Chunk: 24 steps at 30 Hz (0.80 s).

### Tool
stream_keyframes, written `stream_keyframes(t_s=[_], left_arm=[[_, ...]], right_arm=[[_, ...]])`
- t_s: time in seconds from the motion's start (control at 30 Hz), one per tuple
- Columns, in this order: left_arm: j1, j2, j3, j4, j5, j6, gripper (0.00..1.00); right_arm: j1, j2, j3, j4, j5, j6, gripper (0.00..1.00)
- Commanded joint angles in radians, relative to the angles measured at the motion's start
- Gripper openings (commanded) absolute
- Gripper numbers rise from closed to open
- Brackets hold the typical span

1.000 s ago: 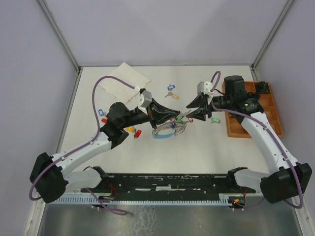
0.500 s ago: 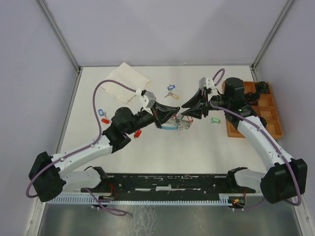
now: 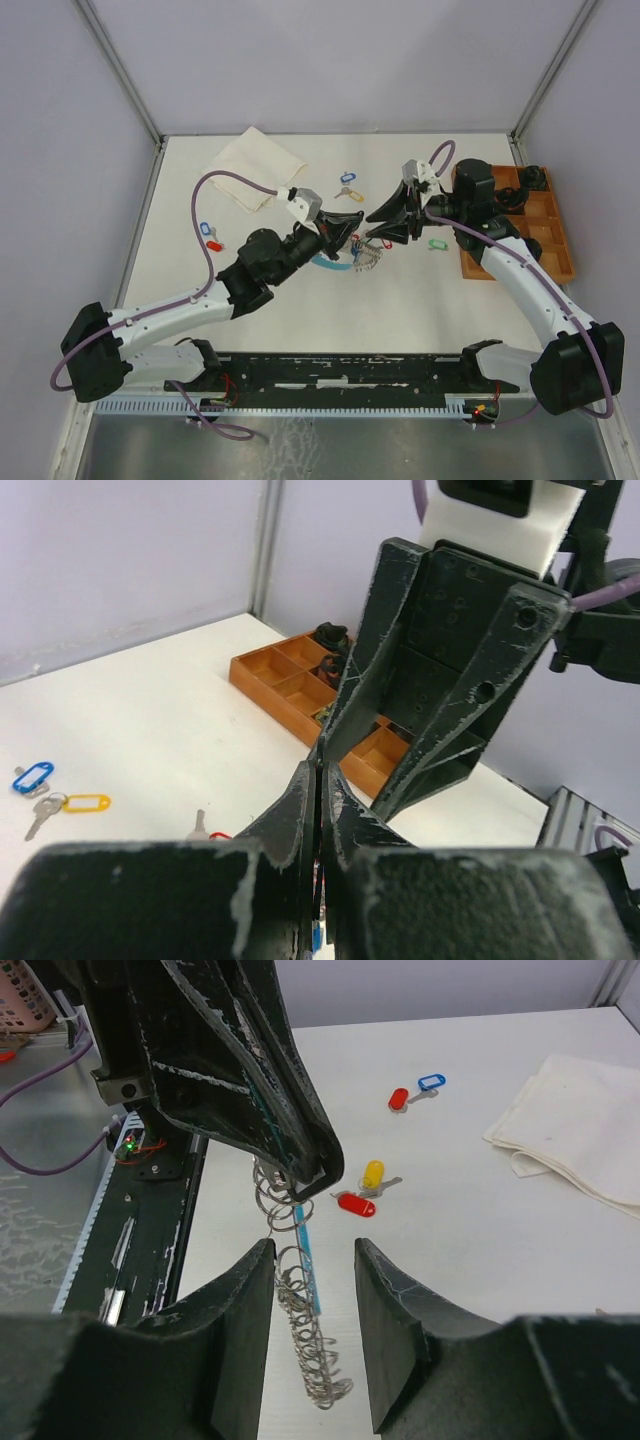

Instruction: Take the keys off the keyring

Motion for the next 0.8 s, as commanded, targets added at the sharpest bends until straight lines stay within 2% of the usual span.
stream_keyframes(t_s=[0.0, 0.33, 0.57, 0.77], left_arm=[[-0.036, 0.008, 0.045, 0.051, -0.201, -0.026, 0.03], [-0.084, 0.036, 0.089, 0.001, -0.417, -0.076, 0.03], [-0.1, 0.031, 0.102, -0.003, -0.436, -0.102, 0.03], [-0.108, 0.027, 0.098, -0.003, -0.439, -0.123, 0.03]], right_arm=[[0.014, -0.019, 0.001, 0.036, -0.015, 0.018, 0.46], [0.045, -0.008, 0.004, -0.01, 0.049, -0.006, 0.45], [0.103, 0.017, -0.002, -0.073, 0.116, -0.097, 0.43], [0.133, 0.026, -0.027, 0.004, 0.166, -0.052, 0.42]])
